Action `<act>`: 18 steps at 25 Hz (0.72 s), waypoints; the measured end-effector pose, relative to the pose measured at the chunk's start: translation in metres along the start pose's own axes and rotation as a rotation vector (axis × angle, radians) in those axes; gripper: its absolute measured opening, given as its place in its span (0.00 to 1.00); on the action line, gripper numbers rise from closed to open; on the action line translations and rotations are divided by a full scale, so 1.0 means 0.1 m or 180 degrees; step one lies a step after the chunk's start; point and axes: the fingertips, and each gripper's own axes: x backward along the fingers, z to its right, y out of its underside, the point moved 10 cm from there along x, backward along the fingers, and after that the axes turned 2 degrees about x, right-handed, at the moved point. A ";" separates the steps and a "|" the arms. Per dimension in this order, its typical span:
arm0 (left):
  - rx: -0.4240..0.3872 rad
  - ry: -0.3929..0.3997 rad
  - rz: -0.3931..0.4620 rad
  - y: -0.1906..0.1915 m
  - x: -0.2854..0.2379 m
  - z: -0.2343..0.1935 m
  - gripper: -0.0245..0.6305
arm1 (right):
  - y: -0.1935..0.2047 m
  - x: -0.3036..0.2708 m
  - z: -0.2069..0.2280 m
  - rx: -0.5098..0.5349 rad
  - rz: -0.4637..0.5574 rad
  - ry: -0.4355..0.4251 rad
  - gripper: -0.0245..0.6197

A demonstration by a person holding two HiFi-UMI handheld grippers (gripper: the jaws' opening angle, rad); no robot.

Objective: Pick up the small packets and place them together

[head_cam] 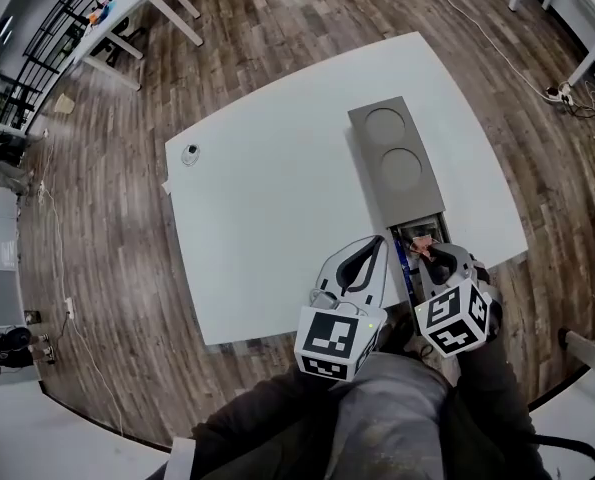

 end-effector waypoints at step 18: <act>-0.0093 -0.0080 0.0250 -0.15 0.12 0.23 0.04 | -0.30 0.44 0.16 0.0109 0.0676 0.0196 0.15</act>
